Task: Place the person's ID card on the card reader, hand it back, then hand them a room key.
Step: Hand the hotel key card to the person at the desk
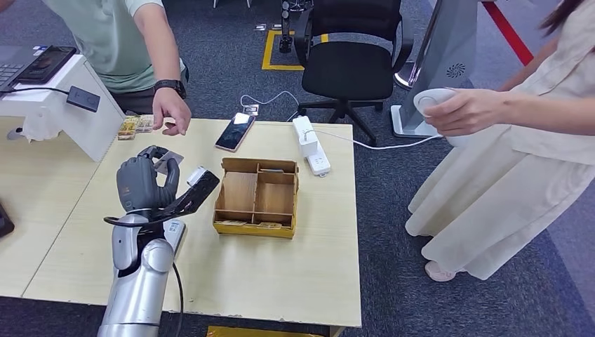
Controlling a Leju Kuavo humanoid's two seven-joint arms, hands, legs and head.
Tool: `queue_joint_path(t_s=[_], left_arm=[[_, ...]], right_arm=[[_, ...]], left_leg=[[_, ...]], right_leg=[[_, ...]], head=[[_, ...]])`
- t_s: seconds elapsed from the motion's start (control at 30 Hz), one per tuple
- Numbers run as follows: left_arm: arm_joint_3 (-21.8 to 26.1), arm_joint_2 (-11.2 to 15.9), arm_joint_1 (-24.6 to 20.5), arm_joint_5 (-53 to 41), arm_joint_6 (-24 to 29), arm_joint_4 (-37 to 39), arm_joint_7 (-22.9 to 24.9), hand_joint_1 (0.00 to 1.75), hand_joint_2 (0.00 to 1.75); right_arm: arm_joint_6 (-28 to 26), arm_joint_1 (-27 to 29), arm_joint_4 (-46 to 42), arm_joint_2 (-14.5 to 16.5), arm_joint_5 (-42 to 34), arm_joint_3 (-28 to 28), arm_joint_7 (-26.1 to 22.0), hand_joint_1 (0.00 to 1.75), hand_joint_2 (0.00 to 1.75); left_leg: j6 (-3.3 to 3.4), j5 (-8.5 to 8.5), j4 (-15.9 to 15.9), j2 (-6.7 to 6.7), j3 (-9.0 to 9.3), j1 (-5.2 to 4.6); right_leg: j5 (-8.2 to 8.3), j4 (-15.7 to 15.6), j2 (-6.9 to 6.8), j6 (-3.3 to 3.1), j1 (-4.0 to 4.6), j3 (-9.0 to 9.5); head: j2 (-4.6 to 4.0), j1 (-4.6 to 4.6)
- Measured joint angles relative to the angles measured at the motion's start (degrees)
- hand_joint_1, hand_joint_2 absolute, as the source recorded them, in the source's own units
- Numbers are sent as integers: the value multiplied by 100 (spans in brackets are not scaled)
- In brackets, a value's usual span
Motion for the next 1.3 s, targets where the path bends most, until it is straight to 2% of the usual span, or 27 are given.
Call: queue_joint_path(t_s=[0.4, 0.8, 1.03, 1.07, 1.17, 1.2, 1.3], left_arm=[[-42, -208, -239, -232, 226, 185, 31, 175, 175], [-52, -363, -359, -128, 191, 286, 16, 175, 175], [-99, -416, -363, 89, 78, 297, -145, 175, 175], [-109, -416, -364, 107, 69, 297, -168, 148, 175], [-143, -416, -364, 132, 59, 297, -208, 17, 175], [-157, -416, -364, 142, 57, 297, -214, 0, 175], [-199, -415, -364, 191, 56, 297, -274, 0, 175]], right_arm=[[-5, -3, 0, 21, 19, 0, 4, 0, 0], [-14, -6, 2, 23, 22, 0, 11, 0, 0], [-14, -6, 8, 23, 34, 0, 14, 0, 0], [-14, -6, 9, 23, 34, -1, 13, 0, 0], [-14, -5, 11, 23, 42, 1, 13, 0, 0], [-14, -5, 12, 23, 47, 1, 13, 0, 0], [-14, -6, 17, 23, 60, 0, 11, 0, 0]], left_leg=[[0, 0, 0, 0, 0, 0], [0, 0, 0, 0, -1, 0], [0, 0, 0, 0, -1, 0], [0, 0, 0, 0, -1, 0], [0, 0, 0, 0, -2, 0], [0, 0, 0, 0, -2, 0], [0, 0, 0, 0, -2, 0]], right_leg=[[0, 0, 0, 0, 0, 0], [0, 0, 0, 0, 0, 0], [0, 0, 1, 0, 0, -1], [0, 0, 1, 0, 0, -1], [0, 0, 1, 0, 0, -2], [0, 0, 1, 0, 0, -2], [0, 0, 1, 0, 0, -1]], head=[[1, 1], [-1, 0], [0, 0], [0, 0], [0, -1], [1, -1], [1, 0]])
